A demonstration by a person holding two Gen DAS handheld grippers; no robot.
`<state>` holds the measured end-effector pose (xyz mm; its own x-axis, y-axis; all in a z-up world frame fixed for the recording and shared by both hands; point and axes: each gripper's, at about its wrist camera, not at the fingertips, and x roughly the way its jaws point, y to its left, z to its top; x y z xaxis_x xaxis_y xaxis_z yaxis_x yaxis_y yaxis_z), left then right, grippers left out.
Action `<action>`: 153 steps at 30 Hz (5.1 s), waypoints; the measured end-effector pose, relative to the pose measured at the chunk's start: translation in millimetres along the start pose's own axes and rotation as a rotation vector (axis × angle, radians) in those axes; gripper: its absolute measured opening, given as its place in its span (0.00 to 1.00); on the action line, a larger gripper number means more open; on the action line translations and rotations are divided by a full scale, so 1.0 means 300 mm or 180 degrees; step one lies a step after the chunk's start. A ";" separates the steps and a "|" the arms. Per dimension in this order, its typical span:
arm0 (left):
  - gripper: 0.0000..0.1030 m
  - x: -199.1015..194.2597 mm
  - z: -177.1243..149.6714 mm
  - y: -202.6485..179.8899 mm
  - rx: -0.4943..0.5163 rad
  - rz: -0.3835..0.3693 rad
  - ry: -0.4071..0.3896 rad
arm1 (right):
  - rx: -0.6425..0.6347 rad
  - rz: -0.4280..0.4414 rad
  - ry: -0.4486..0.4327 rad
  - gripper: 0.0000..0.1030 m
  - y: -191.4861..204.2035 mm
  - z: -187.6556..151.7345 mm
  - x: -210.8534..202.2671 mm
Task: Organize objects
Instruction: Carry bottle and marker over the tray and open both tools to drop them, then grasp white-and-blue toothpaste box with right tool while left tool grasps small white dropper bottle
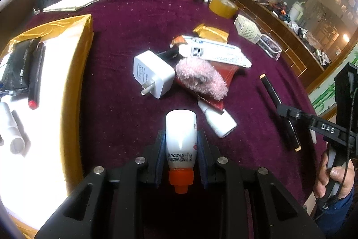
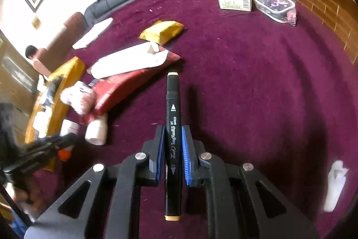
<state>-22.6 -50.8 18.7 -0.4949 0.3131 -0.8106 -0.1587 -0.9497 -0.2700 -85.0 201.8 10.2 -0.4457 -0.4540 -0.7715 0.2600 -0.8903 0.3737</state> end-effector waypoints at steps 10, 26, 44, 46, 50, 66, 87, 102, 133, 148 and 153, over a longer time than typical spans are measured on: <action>0.22 -0.161 0.020 0.108 -0.0257 -0.0075 -0.0346 | -0.0200 0.0654 -0.0170 0.12 0.220 0.058 -0.074; 0.22 -0.184 -0.020 0.517 -0.1114 0.0170 -0.0411 | -0.0924 0.1062 0.0298 0.12 0.815 0.134 0.269; 0.22 -0.117 -0.003 0.574 -0.1238 0.0144 -0.0343 | -0.1018 0.0520 0.0688 0.12 1.008 0.242 0.679; 0.22 -0.118 -0.004 0.572 -0.1226 0.0144 -0.0345 | -0.1076 0.0437 0.0671 0.12 1.017 0.251 0.687; 0.22 -0.115 -0.004 0.565 -0.1215 0.0160 -0.0333 | -0.1091 0.0392 0.0670 0.12 1.022 0.263 0.696; 0.22 -0.154 -0.035 0.574 -0.1270 0.0116 -0.0312 | -0.1093 0.0653 0.0862 0.12 1.055 0.229 0.711; 0.24 -0.199 0.028 0.353 -0.0831 0.0112 -0.0403 | -0.0690 -0.0134 0.0286 0.14 0.398 0.465 0.390; 0.24 -0.131 0.016 0.177 -0.0420 -0.0038 -0.0165 | -0.0704 0.0754 0.0683 0.48 0.209 0.134 0.086; 0.31 0.055 0.050 -0.012 -0.0296 -0.0377 0.0413 | -0.0823 0.0111 0.0215 0.27 0.199 -0.093 0.047; 0.43 0.177 0.119 -0.143 0.0020 0.0136 0.0396 | -0.0603 0.0256 0.0183 0.17 0.092 -0.100 0.035; 0.17 0.165 0.078 -0.164 0.0283 0.0291 0.0332 | -0.0571 0.0276 0.0198 0.17 0.078 -0.107 0.043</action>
<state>-59.3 11.4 4.1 -0.4200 0.2199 -0.8805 -0.1942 -0.9695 -0.1494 -57.2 176.1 -7.4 -0.3627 -0.5207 -0.7729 0.4459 -0.8252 0.3467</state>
